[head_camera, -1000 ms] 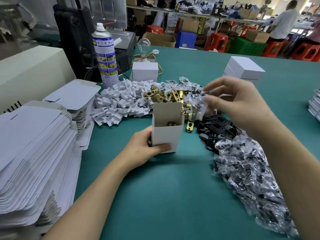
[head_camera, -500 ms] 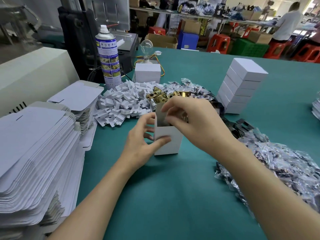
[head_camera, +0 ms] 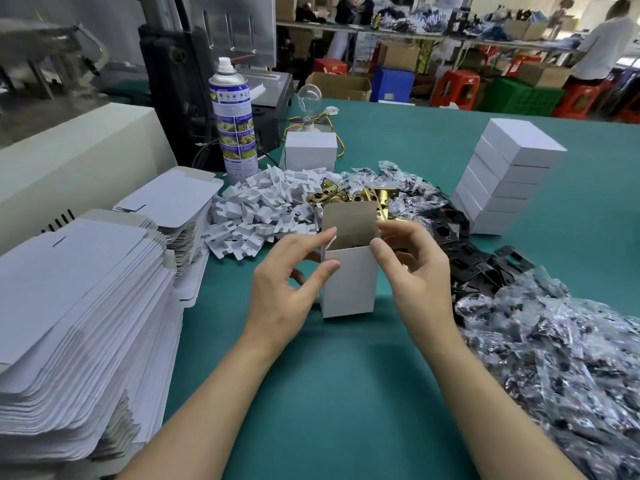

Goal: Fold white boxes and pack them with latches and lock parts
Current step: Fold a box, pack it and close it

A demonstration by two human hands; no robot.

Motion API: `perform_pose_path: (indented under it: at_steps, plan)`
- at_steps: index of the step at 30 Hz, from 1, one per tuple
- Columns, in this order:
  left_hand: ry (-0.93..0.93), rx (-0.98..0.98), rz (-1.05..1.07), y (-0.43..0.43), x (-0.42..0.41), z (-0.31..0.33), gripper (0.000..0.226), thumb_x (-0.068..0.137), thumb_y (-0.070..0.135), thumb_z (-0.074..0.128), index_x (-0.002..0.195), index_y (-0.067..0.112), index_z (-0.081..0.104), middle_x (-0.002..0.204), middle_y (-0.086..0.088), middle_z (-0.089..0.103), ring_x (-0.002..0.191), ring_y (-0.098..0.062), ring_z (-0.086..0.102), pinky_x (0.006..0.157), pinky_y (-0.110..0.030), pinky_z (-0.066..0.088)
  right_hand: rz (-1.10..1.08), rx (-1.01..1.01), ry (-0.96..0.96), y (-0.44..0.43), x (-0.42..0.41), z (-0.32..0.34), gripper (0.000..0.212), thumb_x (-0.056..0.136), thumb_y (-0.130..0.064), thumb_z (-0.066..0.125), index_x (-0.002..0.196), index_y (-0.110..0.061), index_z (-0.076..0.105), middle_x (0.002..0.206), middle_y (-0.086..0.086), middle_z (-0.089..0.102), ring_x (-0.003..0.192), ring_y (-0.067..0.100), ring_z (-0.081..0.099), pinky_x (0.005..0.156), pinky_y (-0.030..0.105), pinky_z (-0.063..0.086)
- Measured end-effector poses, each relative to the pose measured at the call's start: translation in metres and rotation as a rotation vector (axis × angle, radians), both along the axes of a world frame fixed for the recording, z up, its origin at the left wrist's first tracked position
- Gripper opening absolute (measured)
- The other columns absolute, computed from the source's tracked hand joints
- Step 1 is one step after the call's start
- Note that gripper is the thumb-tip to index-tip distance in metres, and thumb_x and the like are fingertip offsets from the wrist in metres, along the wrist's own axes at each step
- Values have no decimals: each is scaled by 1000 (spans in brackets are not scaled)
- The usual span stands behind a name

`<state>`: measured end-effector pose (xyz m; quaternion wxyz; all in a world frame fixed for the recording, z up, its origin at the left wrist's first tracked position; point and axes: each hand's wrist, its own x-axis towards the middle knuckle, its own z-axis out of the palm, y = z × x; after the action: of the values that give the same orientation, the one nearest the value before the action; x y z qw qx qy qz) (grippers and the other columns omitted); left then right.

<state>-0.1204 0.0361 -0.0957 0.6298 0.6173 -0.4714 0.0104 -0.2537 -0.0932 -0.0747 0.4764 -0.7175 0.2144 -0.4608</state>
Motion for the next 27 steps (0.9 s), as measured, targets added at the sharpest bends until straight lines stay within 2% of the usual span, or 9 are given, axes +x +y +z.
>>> perform_pose_path:
  at_steps: [3,6,8,12,15,19,22,24,27]
  plan:
    - [-32,21,-1,-1,0,0,29,97,24,73,125,29,72,114,8,69,105,-13,67,71,-25,54,-6,-55,-13,1,2,-9,11,98,-29,63,99,-27,73,108,-12,65,110,19,63,84,25,48]
    - [-55,50,1,-3,0,-1,19,99,23,70,118,26,73,113,11,70,107,-12,66,75,-20,53,26,-13,-35,4,5,-9,21,98,-37,59,94,-21,72,110,-15,64,117,13,62,90,22,48]
    - [-54,62,-4,-4,0,-3,14,100,26,67,113,23,72,111,12,70,107,-13,67,77,-17,51,74,23,-25,4,4,-8,23,100,-36,57,93,-19,71,104,-12,68,106,5,64,86,19,47]
    - [-39,44,-19,-7,-2,-2,12,99,28,61,104,23,71,103,14,68,102,-13,66,79,-17,49,127,32,-14,9,-3,-8,25,103,-34,49,88,-20,65,85,-1,64,78,16,57,69,23,43]
    - [-61,49,-23,-7,-4,-1,13,100,27,58,98,20,69,97,13,67,96,-14,65,78,-23,50,131,40,-35,13,-4,-6,26,101,-32,50,86,-15,62,81,1,59,73,17,52,64,25,40]
    - [-115,53,-14,-8,-5,0,18,101,25,55,94,12,67,93,10,64,92,-14,62,77,-27,49,132,44,-21,12,-3,-6,24,102,-25,51,84,-11,59,78,5,57,72,25,50,63,39,39]
    - [-150,4,7,-8,-6,0,16,100,22,58,99,11,69,101,9,66,98,-15,64,80,-24,50,126,33,-22,13,-3,-6,22,103,-23,52,86,-13,61,81,1,61,75,19,55,65,30,43]
    - [-170,-43,42,-7,-6,0,13,100,22,62,108,15,69,108,10,68,102,-17,66,82,-28,53,122,67,-36,13,-2,-7,24,104,-26,50,88,-16,65,85,-2,66,81,18,60,71,28,47]
    - [-155,-89,90,-6,-6,1,30,97,23,68,126,18,61,124,18,65,111,-16,68,86,-30,56,129,212,-129,12,-1,-8,36,105,-26,43,86,-23,73,93,-3,73,93,15,67,83,30,53]
